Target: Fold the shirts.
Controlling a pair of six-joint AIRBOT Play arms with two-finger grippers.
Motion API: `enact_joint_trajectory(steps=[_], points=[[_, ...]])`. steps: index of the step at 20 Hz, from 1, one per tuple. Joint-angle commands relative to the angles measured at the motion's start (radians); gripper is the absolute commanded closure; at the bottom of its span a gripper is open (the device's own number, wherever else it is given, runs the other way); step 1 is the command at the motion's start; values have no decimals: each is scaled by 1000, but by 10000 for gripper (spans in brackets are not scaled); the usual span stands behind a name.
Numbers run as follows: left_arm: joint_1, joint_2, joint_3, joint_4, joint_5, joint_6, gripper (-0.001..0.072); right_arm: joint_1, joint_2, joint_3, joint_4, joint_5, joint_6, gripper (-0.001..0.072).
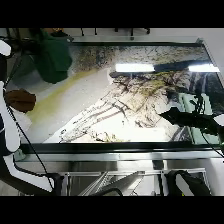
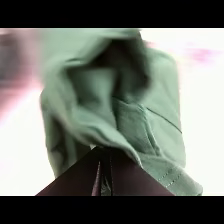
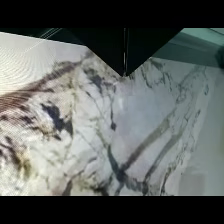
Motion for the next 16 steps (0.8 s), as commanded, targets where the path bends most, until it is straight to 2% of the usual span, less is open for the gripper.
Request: enact_joint_trajectory(steps=[1, 4, 7, 8, 9, 10, 14, 16], points=[[-146, 124, -89, -160, -288, -71, 690, 1, 0, 0, 0, 0, 0, 690], [-315, 143, -261, -158, -356, -130, 690, 1, 1, 0, 0, 0, 0, 690], [-480, 142, -448, -150, -295, -146, 685, 1, 0, 0, 0, 0, 0, 690], [-519, 142, -483, -134, -270, -150, 439, 1, 1, 0, 0, 0, 0, 690], [-547, 143, -499, -109, -259, -190, 77, 1, 1, 0, 0, 0, 0, 690], [-563, 143, -495, -80, -264, -249, 5, 1, 0, 0, 0, 0, 0, 690], [-524, 149, -373, -25, -457, -326, 5, 1, 1, 0, 0, 0, 0, 690], [-487, 188, -401, -26, -522, -351, 5, 1, 0, 0, 0, 0, 0, 690]])
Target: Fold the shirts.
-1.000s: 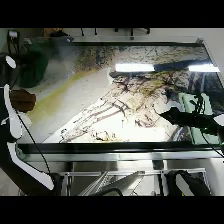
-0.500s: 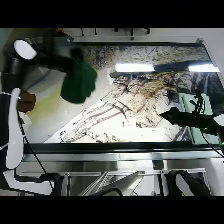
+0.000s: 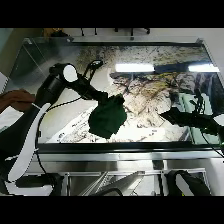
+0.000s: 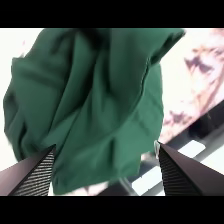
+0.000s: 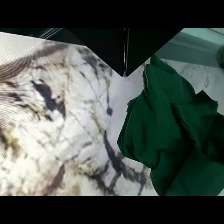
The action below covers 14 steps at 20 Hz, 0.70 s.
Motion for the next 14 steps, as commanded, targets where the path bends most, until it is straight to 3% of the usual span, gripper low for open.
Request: enact_joint_trajectory(steps=[1, 4, 9, 14], points=[[40, 64, -56, 22, -125, -60, 5, 1, 0, 0, 0, 0, 0, 690], [71, 188, -306, 21, -49, -60, 5, 1, 1, 0, 0, 0, 0, 690], [118, 361, -751, -9, 230, -58, 6, 1, 1, 0, 31, -61, 0, 690], [205, 407, -995, -243, 483, 77, 6, 1, 0, 0, 101, -91, 1, 689]])
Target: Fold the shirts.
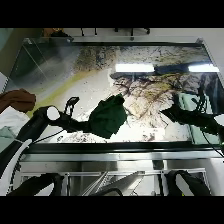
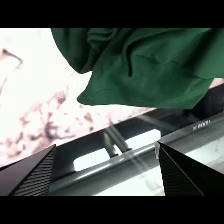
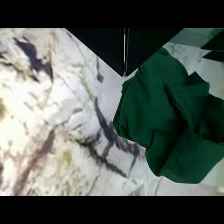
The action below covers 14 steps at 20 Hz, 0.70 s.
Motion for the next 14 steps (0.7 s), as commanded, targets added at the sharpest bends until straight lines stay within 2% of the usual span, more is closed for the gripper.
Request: enact_joint_trajectory(steps=[1, 5, 6, 7, 8, 10, 11, 12, 13, 14], points=[[48, 12, -158, -162, 202, 110, 6, 1, -1, 0, 67, -29, 0, 689], [50, -113, -155, -331, 309, 283, 7, 1, -23, 0, 89, -33, 0, 689], [50, -155, -132, -378, 309, 326, 64, 1, -26, 0, 88, -31, 0, 689], [50, -192, -105, -406, 301, 350, 200, 1, -27, 0, 89, -31, 0, 689], [50, -225, -72, -411, 282, 360, 298, 2, -29, 0, 89, -31, 0, 689], [50, -273, -15, -411, 232, 379, 296, 3, -30, 0, 88, -27, -10, 683], [51, -290, 8, -409, 200, 386, 385, 14, -37, 0, 88, -24, -34, 677], [51, -303, 31, -390, 161, 400, 657, 35, -51, 0, 89, -26, -52, 558], [51, -310, 47, -373, 127, 416, 690, 71, -73, 0, 89, -35, -63, 465], [52, -310, 55, -359, 106, 416, 690, 125, -106, 0, 90, -58, -78, 464]])
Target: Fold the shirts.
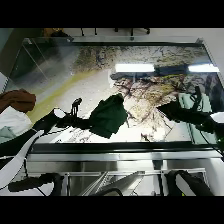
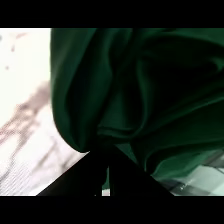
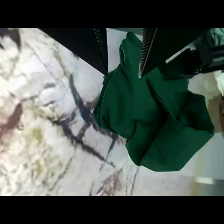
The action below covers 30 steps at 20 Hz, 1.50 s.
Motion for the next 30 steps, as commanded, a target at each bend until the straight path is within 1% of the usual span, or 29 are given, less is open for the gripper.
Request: enact_joint_trajectory(steps=[1, 2, 3, 4, 5, 7, 9, 11, 14, 15, 16, 17, 19, 20, 24, 25, 26, 27, 28, 29, 30], points=[[3, -33, 52, 13, -98, 44, 690, 143, -91, 0, 17, -71, -65, 464], [10, -33, 53, 16, -107, 44, 690, 225, -146, 0, 51, -137, -103, 463], [18, -33, 53, 19, -118, 44, 690, 306, -201, 3, 103, -211, -162, 446], [25, -33, 53, 20, -130, 44, 690, 383, -260, 10, 164, -291, -233, 367], [36, -33, 53, 19, -146, 44, 690, 458, -329, 29, 225, -368, -304, 321], [63, -33, 53, 19, -168, 45, 690, 555, -463, 104, 298, -452, -404, 322], [86, -33, 53, 19, -172, 46, 690, 595, -586, 213, 334, -453, -433, 322], [90, -33, 53, 21, -171, 53, 690, 608, -668, 319, 347, -453, -433, 322], [82, -33, 53, 20, -171, 67, 690, 608, -713, 424, 346, -460, -436, 321], [81, -33, 53, 20, -172, 74, 690, 608, -716, 441, 346, -481, -435, 326], [82, -33, 53, 20, -173, 74, 690, 608, -718, 448, 346, -508, -436, 359], [82, -33, 53, 20, -173, 74, 690, 605, -722, 449, 346, -526, -435, 488], [82, -33, 53, 21, -173, 74, 690, 598, -747, 449, 346, -523, -435, 647], [82, -33, 53, 21, -173, 74, 690, 599, -762, 449, 346, -514, -435, 691], [82, -33, 53, 30, -176, 74, 690, 589, -757, 449, 316, -468, -435, 688], [83, -33, 53, 30, -176, 74, 690, 576, -739, 449, 316, -439, -435, 564], [85, -33, 53, 29, -176, 74, 690, 560, -715, 449, 312, -412, -435, 312], [88, -33, 53, 29, -175, 74, 690, 543, -687, 449, 299, -389, -435, 265], [88, -33, 53, 29, -175, 74, 690, 531, -659, 449, 280, -373, -435, 235], [88, -33, 53, 29, -177, 74, 690, 526, -634, 449, 269, -371, -435, 90], [88, -33, 53, 29, -179, 74, 690, 526, -613, 449, 268, -372, -435, 21]])
